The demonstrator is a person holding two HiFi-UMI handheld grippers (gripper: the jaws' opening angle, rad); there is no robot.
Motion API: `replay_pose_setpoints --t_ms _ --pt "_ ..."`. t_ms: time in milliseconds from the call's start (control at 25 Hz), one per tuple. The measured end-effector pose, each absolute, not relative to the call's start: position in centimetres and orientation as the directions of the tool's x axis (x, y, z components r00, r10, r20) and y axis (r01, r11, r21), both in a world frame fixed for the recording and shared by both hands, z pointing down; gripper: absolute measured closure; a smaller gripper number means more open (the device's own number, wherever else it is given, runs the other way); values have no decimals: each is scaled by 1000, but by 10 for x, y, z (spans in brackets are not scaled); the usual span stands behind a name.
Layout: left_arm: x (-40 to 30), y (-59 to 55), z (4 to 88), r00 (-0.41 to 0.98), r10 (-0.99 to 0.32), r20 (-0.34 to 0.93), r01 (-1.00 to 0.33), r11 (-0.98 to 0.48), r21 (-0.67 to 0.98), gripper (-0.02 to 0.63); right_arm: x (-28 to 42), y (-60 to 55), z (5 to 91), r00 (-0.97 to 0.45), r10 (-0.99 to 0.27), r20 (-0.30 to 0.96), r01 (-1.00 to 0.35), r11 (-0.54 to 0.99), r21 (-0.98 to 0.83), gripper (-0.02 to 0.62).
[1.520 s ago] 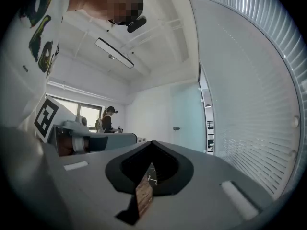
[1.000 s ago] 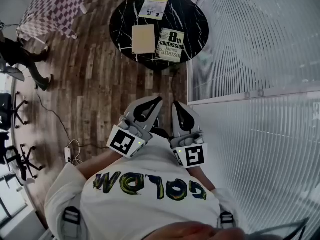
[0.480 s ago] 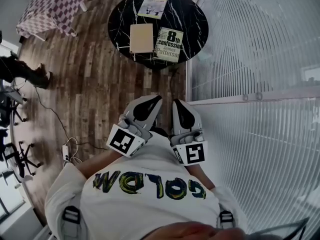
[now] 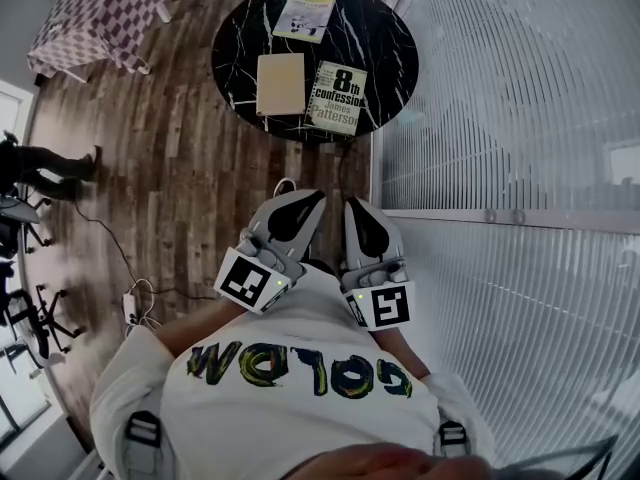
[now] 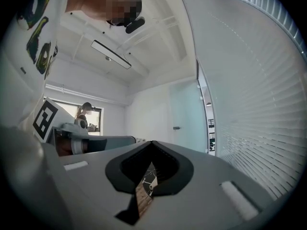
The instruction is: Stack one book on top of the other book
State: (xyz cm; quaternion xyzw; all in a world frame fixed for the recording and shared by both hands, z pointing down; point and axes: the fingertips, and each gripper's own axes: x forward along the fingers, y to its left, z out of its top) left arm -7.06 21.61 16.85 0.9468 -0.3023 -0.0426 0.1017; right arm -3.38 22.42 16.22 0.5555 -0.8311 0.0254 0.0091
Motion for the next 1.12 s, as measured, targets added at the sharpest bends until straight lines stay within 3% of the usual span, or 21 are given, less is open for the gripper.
replay_pose_setpoints --t_ms 1120 --pt "-89 4 167 837 -547 -29 -525 -816 241 604 -56 11 163 -354 -932 75 -935 353 -25 594"
